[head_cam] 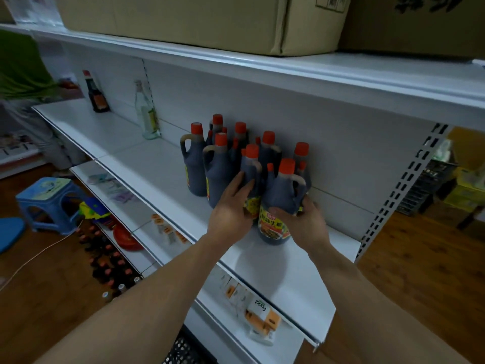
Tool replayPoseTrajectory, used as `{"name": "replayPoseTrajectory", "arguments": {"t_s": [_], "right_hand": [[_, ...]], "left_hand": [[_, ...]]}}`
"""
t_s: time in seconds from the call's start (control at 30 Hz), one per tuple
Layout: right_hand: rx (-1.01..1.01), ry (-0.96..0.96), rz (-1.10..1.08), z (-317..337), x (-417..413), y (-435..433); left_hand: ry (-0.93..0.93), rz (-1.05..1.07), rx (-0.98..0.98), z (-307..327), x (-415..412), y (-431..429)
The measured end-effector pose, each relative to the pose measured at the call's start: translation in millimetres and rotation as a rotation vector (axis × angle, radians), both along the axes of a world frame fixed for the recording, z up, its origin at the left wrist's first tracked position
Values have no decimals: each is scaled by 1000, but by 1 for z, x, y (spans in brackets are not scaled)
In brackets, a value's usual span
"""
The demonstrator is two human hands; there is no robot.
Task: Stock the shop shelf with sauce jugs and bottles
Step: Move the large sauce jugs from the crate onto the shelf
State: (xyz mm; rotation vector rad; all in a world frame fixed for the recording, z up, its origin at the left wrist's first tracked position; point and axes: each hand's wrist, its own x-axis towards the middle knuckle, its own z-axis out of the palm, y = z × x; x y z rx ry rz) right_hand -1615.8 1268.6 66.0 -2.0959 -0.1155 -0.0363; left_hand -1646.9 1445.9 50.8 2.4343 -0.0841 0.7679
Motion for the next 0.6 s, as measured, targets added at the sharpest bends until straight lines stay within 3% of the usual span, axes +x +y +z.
{"name": "replayPoseTrajectory", "arguments": {"t_s": [0.6], "right_hand": [[-6,-7,-18,-5,-1,2]], "left_hand": [[28,30,18,-3,-8,-12]]}}
